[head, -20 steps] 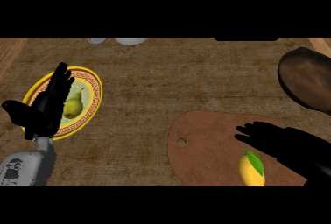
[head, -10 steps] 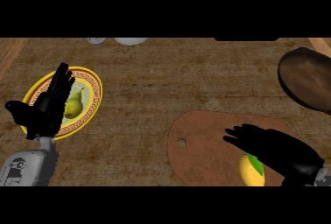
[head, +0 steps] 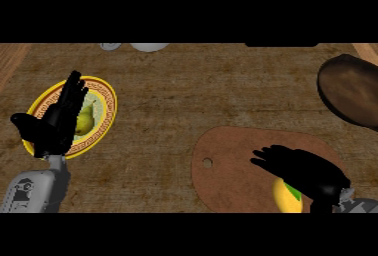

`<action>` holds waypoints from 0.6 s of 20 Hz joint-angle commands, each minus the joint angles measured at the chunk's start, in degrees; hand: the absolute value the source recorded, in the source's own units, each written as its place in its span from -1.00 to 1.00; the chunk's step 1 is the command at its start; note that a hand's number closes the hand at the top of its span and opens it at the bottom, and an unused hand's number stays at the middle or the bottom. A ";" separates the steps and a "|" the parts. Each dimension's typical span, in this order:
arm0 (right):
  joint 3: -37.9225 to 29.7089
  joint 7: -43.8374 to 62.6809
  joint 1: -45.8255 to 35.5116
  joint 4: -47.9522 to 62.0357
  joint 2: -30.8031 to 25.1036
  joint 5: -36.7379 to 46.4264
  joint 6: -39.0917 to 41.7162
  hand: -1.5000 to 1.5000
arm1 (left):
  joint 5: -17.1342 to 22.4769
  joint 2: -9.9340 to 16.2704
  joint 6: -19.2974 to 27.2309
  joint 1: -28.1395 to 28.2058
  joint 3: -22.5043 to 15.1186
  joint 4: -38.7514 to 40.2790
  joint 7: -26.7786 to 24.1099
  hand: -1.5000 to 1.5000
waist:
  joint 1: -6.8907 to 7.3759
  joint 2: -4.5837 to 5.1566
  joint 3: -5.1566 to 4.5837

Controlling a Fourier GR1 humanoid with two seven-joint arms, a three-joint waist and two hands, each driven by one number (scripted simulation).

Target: Pick the lemon from the cutting board and place it in the pan

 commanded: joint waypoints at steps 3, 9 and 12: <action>2.37 -6.48 1.26 0.92 -1.13 0.57 0.35 1.00 | 0.85 1.08 -2.34 -1.17 1.32 1.12 -0.30 0.00 | 0.01 -0.01 0.00; 1.63 -12.59 -1.33 5.95 -0.88 5.42 -5.88 1.00 | -2.21 -1.75 0.51 0.37 -0.21 0.17 -0.18 0.00 | 0.01 0.00 0.00; 1.15 -7.68 3.01 -1.53 1.10 4.89 -0.71 1.00 | -0.69 0.15 -1.59 -1.59 2.05 1.87 0.16 0.00 | -0.24 -0.03 -0.01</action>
